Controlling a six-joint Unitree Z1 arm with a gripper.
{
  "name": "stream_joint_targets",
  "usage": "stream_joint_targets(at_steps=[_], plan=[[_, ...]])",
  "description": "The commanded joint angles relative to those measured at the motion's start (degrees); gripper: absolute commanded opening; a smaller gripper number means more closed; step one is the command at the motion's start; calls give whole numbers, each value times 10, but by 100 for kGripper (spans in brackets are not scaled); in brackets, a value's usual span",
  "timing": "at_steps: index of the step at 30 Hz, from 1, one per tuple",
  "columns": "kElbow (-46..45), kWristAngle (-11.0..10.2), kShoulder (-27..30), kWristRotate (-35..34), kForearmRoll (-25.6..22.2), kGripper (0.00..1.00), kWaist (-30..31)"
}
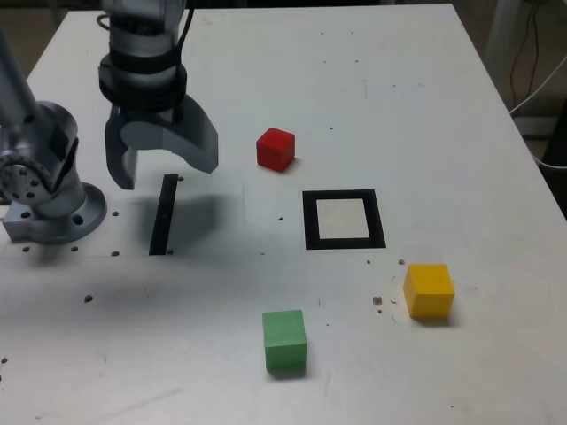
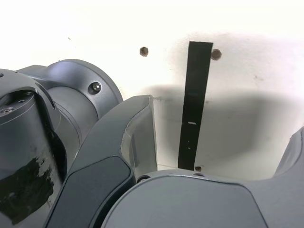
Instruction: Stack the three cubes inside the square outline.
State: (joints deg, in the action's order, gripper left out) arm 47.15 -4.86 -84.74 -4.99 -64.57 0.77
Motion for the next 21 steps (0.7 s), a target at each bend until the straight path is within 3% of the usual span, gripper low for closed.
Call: stream_joint_targets(at_steps=[1,7,16,21], plan=[[18,-10,10,6,-12,100,1],[84,-44,0,65,-56,99,-23],[198,-87,-76,217,-105,98,-69],[239,-94,-120,287,-108,97,-80]])
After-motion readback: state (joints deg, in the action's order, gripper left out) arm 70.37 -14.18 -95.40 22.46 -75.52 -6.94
